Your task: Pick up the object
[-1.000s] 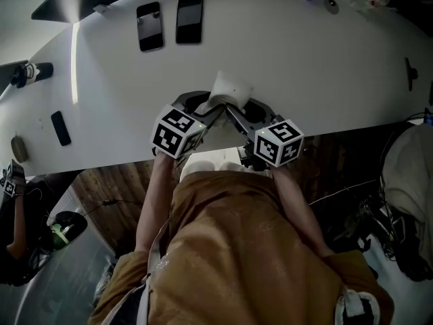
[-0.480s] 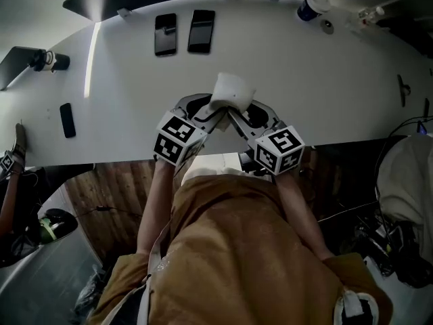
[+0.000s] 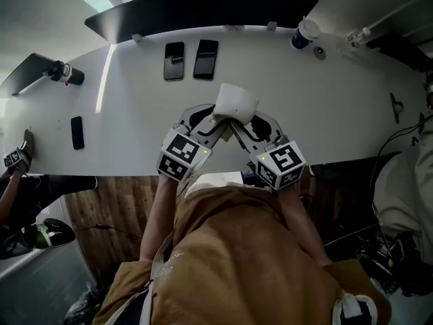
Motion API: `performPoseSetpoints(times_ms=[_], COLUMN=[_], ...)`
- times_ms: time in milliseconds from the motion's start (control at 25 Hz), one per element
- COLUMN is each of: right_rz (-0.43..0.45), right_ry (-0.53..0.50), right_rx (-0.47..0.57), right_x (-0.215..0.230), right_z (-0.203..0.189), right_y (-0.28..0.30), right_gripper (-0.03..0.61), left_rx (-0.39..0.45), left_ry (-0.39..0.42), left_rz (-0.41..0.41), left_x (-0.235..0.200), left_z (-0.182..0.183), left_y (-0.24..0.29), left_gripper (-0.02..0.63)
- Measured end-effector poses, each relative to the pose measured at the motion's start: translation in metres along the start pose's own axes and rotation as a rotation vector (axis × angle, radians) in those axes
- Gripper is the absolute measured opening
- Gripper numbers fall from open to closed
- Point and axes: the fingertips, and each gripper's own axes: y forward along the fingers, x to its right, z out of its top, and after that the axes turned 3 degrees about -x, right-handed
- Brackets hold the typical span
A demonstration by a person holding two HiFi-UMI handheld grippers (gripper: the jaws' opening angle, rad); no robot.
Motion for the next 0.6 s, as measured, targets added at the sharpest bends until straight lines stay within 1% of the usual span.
performPoseSetpoints(times_ms=[120,240,440,600], right_rz=[0.01,0.014,0.006,-0.004], right_ry=[-0.066,-0.122,-0.162,-0.221], right_rx=[0.064,0.109,0.138,0.147], right_x=[-0.006,-0.009,-0.014,-0.018], right_z=[0.026,0.047,0.062,0.077], right_y=[-0.006,-0.009,-0.015,-0.019], right_gripper=[0.149,0.149,0.149,0.149], left_rx=[0.067,0.112,0.147,0.192], left_ry=[0.045,0.097,0.126,0.142], left_rz=[0.044,0.079,0.109,0.145], left_x=[-0.001,-0.004,-0.003,-0.002], left_z=[0.022,0.041,0.055,0.068], left_y=[-0.011,-0.021,-0.03,-0.039], left_gripper=[0.169,0.169,0.169,0.169])
